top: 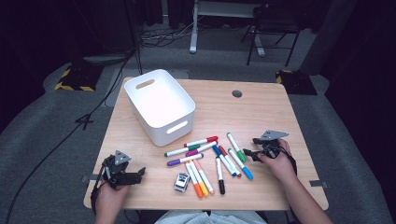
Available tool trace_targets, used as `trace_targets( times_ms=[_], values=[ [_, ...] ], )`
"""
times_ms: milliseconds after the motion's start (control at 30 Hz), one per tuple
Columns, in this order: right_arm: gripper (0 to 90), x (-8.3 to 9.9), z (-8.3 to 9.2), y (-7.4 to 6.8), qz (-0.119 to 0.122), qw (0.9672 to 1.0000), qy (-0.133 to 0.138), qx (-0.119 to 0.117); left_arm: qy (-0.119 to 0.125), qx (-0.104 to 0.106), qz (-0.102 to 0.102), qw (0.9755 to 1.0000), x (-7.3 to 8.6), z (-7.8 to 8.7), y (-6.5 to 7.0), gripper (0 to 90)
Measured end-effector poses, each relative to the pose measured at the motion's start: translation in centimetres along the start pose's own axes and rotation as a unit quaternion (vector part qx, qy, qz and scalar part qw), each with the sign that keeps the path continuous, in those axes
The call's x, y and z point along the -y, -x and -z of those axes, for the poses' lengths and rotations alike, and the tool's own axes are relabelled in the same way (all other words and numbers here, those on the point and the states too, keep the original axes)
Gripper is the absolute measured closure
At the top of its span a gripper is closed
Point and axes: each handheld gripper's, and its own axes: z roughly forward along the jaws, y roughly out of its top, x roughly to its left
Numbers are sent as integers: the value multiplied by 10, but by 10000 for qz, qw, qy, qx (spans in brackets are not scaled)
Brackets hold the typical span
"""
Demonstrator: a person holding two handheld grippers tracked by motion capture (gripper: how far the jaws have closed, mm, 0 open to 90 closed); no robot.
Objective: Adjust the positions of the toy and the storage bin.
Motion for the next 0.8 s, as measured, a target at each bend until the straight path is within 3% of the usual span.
trace_targets(
  times_ms=[100,333,433,600,667,700,733,800],
  values=[
    [292,1,3,1,2,10000,81,42,63,-152,58,9998,-5,4,0,152],
    [290,7,19,8,-239,9993,234,173,605,88,240,9978,-39,32,3,152],
    [291,11,27,10,-306,9987,290,269,810,98,280,9963,-60,43,4,152],
    [293,18,38,11,-361,9980,326,398,1220,235,607,9904,-104,59,0,154],
    [294,20,41,11,-413,9977,330,426,1247,244,620,9900,-114,60,-1,158],
    [294,23,45,12,-429,9973,354,470,1201,81,639,9907,-132,59,-5,161],
    [294,25,47,13,-442,9972,353,485,1199,82,697,9903,-138,58,-7,164],
    [294,28,49,13,-496,9967,354,534,1126,246,865,9896,-153,51,-15,170]
  ],
)
